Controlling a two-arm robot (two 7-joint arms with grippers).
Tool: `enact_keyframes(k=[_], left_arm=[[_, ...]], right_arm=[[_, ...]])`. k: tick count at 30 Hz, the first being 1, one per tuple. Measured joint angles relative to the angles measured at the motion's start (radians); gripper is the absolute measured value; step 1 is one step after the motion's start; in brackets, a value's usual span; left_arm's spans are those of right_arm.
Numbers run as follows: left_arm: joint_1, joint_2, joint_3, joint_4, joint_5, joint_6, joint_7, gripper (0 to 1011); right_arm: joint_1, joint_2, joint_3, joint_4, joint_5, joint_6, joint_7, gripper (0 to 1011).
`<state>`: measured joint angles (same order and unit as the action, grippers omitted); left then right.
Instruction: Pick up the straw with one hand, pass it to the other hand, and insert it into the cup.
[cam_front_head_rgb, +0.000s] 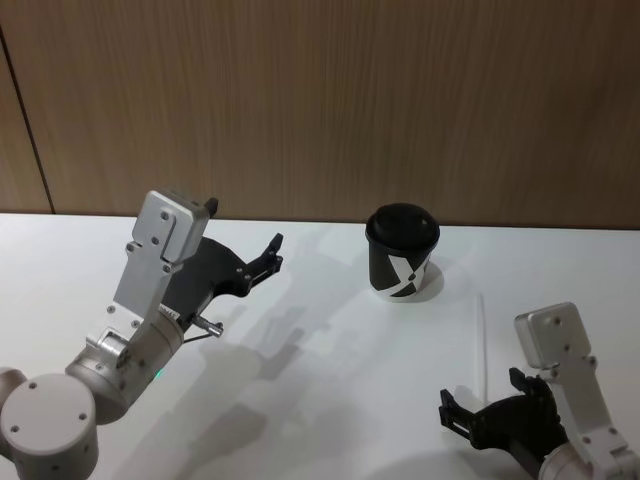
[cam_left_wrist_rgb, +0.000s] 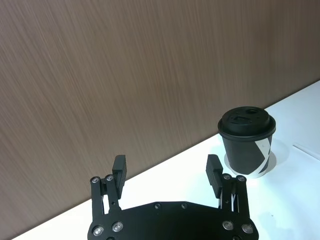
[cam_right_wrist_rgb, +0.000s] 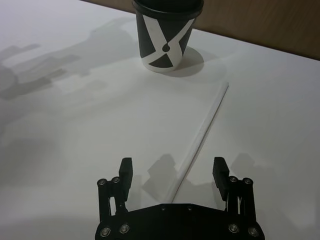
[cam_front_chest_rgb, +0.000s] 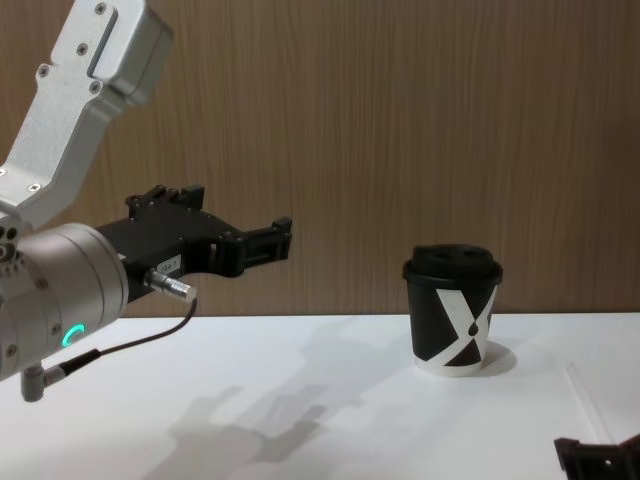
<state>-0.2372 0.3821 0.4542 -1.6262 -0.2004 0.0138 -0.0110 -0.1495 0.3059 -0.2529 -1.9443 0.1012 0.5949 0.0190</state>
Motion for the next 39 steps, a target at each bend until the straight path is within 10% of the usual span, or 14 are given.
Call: enact_keyframes(k=[39], left_arm=[[0.000,0.000,0.000,0.000,0.000,0.000,0.000,1000]], right_arm=[[0.009,-0.070,0.020,0.041,-0.031,0.074,-0.032,1001]])
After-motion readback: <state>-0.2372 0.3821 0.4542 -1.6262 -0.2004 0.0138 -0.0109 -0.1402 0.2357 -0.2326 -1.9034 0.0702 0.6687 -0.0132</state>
